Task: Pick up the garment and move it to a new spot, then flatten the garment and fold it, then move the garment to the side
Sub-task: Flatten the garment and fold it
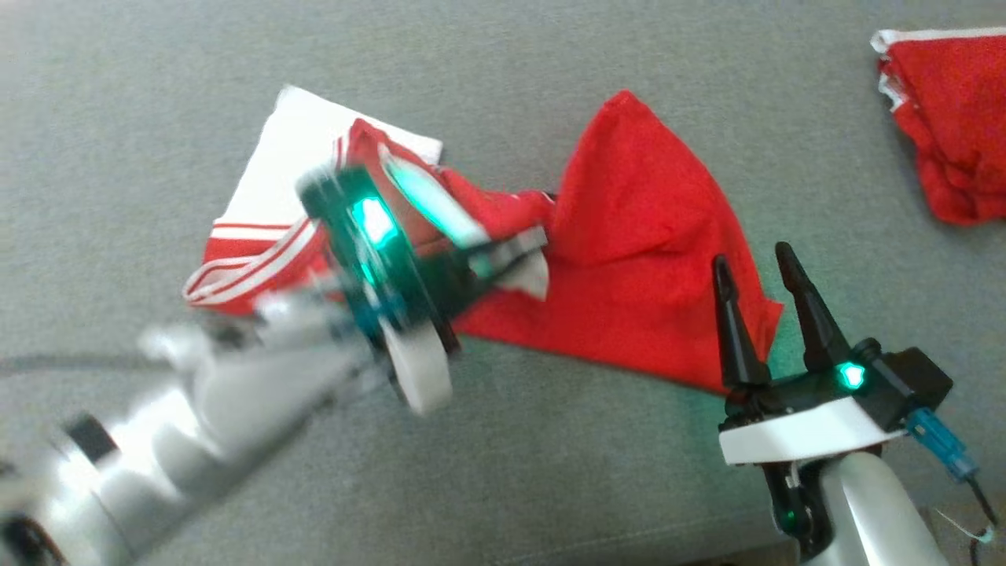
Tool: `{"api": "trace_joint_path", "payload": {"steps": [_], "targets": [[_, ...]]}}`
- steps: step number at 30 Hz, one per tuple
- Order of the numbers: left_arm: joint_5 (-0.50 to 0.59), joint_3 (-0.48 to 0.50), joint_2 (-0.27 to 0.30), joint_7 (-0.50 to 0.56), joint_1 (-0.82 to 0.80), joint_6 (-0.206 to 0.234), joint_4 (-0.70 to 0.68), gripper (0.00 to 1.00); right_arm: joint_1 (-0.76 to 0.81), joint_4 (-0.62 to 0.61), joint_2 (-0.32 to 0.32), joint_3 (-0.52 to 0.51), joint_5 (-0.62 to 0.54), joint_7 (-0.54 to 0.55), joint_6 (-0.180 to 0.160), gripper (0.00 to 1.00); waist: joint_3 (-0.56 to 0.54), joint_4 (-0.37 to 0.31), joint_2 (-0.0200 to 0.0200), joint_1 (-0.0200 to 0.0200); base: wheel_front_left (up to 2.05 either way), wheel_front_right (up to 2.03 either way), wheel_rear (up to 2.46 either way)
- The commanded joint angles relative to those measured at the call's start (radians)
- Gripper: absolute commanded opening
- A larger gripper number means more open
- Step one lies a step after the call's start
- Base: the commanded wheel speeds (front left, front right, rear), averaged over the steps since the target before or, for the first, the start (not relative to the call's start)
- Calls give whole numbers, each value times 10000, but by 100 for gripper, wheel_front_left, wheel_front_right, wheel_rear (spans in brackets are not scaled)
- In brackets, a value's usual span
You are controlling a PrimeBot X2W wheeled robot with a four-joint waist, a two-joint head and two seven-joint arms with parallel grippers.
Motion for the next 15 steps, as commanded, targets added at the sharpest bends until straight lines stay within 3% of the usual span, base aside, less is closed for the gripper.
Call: {"api": "trace_joint_path", "payload": {"steps": [1, 2, 7, 15], "targets": [[434, 424, -48, -156, 171, 150, -233, 45, 72, -304, -43, 149, -11, -109, -7, 100, -72, 169, -1, 3, 0, 0, 0], [742, 424, -154, -290, 574, 364, -192, 100, 99, -312, -43, 129, -8, -109, -7, 100, -70, 219, -1, 3, 0, 0, 0], [1661, 424, -646, -929, 2179, 2028, 32, 100, 241, -345, -43, -32, 18, -109, -7, 100, -128, 518, -1, 3, 0, 0, 0], [1458, 829, -702, -1062, 3673, 3824, 12, 100, 372, -297, -43, -28, -33, -109, -7, 100, -345, 784, -1, 3, 0, 0, 0]]}}
